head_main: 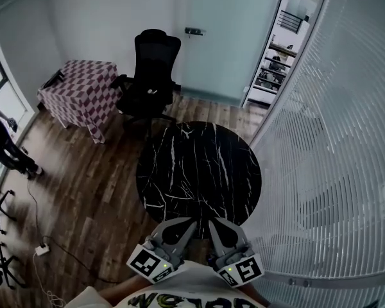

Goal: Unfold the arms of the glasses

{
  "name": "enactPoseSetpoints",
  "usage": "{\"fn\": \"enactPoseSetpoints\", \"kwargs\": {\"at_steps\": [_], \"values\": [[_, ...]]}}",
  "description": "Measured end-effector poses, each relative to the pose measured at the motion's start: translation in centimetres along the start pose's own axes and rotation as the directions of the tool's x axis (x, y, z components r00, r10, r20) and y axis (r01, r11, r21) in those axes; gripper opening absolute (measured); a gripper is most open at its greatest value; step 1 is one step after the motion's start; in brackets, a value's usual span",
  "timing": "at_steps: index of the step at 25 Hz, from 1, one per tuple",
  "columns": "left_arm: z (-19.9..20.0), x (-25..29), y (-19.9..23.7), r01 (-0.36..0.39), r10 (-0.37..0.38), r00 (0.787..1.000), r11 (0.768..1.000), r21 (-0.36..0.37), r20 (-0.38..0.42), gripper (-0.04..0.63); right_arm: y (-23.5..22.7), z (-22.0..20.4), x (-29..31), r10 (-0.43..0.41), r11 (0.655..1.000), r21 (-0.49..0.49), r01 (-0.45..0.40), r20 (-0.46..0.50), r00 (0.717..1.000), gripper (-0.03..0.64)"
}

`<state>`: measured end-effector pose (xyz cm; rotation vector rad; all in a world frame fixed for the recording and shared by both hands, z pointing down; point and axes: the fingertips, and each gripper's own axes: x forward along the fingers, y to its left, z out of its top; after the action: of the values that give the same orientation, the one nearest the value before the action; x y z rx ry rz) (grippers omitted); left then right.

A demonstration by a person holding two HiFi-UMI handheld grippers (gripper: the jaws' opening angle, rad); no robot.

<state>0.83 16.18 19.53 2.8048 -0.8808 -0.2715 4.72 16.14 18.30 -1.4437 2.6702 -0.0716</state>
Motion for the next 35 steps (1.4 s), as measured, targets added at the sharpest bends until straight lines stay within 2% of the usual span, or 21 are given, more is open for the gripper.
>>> {"fn": "enactPoseSetpoints", "kwargs": {"at_steps": [10,17,25,35], "values": [[0.7,1.4,7.9,-0.004,0.004,1.0,1.0,-0.015,-0.02,0.005,-1.2,-1.5,7.8,-0.003,1.0,0.012,0.003,-0.028,1.0,0.002],[0.1,2.9,10.5,0.005,-0.006,0.999,1.0,-0.031,-0.045,0.005,-2.9,-2.4,10.2,-0.025,0.999,0.021,0.026,-0.045,0.999,0.002],[-1.5,6.2,10.2,0.011,-0.014,0.998,0.999,-0.038,-0.066,0.005,-6.7,-3.6,8.8,-0.057,0.998,0.036,0.059,-0.062,0.996,0.002],[-2.5,9.4,7.6,-0.024,0.021,0.997,0.999,-0.041,-0.076,0.005,-10.3,-2.9,6.5,-0.03,0.999,0.018,0.031,-0.066,0.997,0.002]]}}
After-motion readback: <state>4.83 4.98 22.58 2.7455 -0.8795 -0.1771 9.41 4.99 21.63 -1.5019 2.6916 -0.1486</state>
